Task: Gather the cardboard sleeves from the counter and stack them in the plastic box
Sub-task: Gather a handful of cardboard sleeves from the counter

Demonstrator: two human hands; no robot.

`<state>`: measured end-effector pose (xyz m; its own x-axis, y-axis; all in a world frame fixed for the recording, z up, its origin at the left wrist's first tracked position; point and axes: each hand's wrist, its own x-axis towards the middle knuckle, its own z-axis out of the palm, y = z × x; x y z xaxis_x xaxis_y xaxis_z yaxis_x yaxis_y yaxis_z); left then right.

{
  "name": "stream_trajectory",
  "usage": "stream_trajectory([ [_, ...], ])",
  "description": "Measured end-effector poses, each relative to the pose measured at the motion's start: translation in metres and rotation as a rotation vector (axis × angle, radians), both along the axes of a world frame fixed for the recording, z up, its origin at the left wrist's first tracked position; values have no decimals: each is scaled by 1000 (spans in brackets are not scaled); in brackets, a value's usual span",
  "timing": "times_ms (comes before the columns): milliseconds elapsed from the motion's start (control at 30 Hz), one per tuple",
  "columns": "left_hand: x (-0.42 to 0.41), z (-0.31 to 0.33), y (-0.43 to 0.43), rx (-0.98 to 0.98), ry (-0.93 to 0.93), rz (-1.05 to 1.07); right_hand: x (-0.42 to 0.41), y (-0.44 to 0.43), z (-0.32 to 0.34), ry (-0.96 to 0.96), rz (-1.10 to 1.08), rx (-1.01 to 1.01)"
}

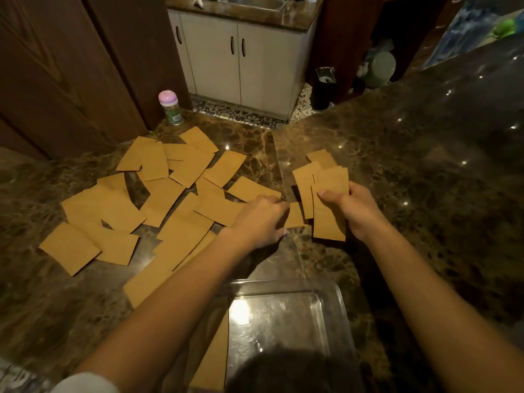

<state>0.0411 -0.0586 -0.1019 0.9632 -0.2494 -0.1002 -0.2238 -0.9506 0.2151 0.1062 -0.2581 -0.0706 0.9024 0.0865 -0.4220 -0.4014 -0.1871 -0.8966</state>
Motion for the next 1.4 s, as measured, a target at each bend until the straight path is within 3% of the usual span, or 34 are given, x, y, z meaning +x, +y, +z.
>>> stream_trajectory([
  [167, -6, 4, -3, -53, -46, -38, -17, -7, -2, 19, -37, 120],
  [333, -8, 16, 1, -169, -11, 172, -23, -1, 7, 68, -98, 268],
  [433, -9, 19, 7, -482, 6, 451, -29, 5, 13, 89, -93, 320],
  [500, -13, 31, 6, -805, 56, 600, -34, 10, 16, 79, -63, 327],
  [600, -29, 58, -4, -1358, 226, 723, -44, 19, 24, 38, -7, 322],
  [667, -41, 69, -7, -1514, 252, 744, -52, 25, 30, 4, 27, 327],
  [867, -78, 83, -4, -1627, 193, 699, -80, 33, 48, -71, 151, 331],
  [1100, -121, 89, -1, -1846, 167, 756, -107, 27, 59, -50, 120, 438],
  [1400, -158, 86, -4, -1900, 144, 768, -146, 23, 60, -54, 193, 433],
])
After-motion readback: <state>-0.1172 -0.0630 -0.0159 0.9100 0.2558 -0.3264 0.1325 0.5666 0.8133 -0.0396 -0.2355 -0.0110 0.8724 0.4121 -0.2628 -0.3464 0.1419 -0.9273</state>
